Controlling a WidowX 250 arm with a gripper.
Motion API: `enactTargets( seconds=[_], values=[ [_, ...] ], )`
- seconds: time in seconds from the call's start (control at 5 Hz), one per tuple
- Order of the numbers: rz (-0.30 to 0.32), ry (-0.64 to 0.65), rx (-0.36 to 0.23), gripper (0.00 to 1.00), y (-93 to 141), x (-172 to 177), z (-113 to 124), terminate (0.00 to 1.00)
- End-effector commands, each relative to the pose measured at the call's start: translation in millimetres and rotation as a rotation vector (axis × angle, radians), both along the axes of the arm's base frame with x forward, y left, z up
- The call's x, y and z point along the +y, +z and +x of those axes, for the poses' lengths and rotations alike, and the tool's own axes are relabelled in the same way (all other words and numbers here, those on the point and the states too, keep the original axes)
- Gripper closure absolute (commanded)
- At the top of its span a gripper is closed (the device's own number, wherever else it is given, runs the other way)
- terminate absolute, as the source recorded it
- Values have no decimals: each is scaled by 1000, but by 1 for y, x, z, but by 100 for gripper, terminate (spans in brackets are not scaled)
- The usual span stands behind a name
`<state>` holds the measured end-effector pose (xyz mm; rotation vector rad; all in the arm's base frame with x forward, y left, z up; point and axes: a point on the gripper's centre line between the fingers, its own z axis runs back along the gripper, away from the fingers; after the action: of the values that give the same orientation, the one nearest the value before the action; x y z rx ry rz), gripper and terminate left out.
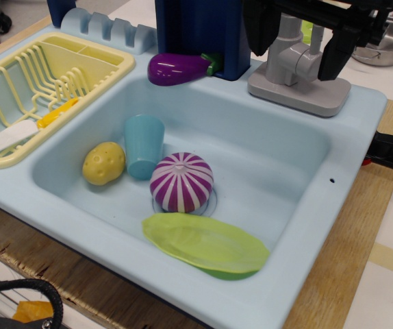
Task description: Turn lever vertical to-front
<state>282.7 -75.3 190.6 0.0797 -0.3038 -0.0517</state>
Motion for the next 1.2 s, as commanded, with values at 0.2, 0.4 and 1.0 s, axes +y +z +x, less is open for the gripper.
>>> enactTargets(
  seconds=[0.2, 0.4, 1.0],
  values=[
    [29, -25, -81, 0, 6, 0, 12, 0],
    [47, -53, -125, 0, 16, -2, 28, 0],
    [12, -89, -128, 0, 16, -7, 52, 0]
  ],
)
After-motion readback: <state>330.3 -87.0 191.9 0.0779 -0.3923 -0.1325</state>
